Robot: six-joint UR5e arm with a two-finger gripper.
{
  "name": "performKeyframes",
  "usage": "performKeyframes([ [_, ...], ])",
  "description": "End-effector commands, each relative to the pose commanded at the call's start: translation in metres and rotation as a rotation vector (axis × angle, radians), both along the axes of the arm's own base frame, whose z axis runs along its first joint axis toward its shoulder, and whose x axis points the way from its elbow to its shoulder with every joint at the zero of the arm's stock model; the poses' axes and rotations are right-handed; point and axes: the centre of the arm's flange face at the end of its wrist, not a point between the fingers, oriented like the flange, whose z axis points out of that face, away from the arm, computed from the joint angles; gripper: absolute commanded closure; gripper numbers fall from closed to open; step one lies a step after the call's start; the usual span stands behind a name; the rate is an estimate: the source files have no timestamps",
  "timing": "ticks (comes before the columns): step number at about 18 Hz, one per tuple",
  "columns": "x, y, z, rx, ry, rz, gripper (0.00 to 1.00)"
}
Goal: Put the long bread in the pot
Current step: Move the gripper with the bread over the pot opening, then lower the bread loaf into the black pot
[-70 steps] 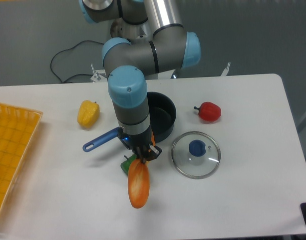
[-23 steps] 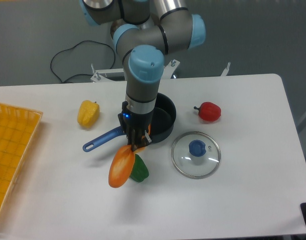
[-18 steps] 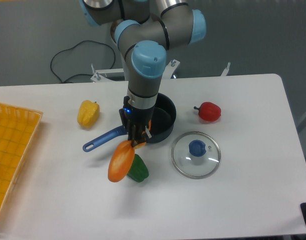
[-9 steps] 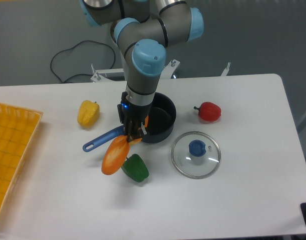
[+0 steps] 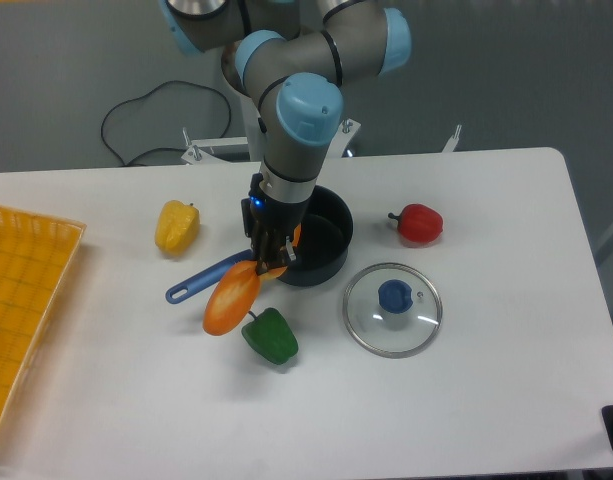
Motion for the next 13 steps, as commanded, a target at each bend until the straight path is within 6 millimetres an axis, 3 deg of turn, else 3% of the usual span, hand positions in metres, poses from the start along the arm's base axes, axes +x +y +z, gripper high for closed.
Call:
performKeyframes([
  [5,-0.012,-0.023,-0.018,-0.005,-0.008,-0.033,0.97],
  [13,-0.024,-0.042,-0.029,0.008,-0.014,-0.059,0.97],
])
